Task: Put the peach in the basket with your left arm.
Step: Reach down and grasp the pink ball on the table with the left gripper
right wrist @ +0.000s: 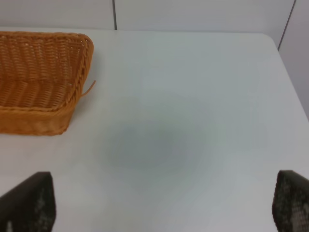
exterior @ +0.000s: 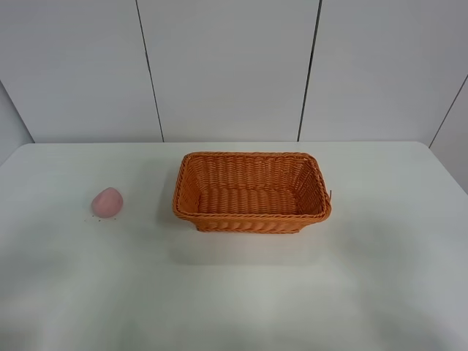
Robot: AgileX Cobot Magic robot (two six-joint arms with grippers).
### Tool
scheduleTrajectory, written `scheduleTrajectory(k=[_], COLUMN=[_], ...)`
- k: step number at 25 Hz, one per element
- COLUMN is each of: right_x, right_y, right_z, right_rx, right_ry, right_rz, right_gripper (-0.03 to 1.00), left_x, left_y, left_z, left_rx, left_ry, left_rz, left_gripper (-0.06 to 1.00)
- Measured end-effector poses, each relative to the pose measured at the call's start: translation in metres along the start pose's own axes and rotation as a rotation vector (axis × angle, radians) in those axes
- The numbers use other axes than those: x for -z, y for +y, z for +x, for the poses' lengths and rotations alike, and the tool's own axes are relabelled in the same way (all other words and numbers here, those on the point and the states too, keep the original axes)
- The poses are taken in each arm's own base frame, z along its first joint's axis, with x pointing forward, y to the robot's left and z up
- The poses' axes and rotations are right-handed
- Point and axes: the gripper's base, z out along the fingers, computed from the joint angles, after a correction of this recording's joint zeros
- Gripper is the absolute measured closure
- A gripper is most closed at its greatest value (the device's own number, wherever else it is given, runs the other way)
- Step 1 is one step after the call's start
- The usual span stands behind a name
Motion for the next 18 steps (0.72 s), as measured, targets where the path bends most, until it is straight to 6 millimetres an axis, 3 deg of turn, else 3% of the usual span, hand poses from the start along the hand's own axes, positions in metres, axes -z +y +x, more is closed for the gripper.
scheduleTrajectory(k=[10, 14, 18], right_x=[0.000, 0.000, 0.000], right_y=[0.000, 0.000, 0.000], right_z=[0.000, 0.000, 0.000], right_rx=[0.000, 0.000, 0.000], right_ry=[0.000, 0.000, 0.000], right_rz=[0.000, 0.000, 0.000], right_gripper=[0.27, 0.27, 0.27], left_x=[0.002, 0.003, -0.020], left_y=[0.000, 0.001, 0.004], left_z=[-0.005, -0.043, -0.098], left_rx=[-0.007, -0.004, -0.002], left_ry=[-0.007, 0.055, 0.199], left_rz=[-0.001, 0.001, 0.006], left_gripper=[0.19, 0.19, 0.19])
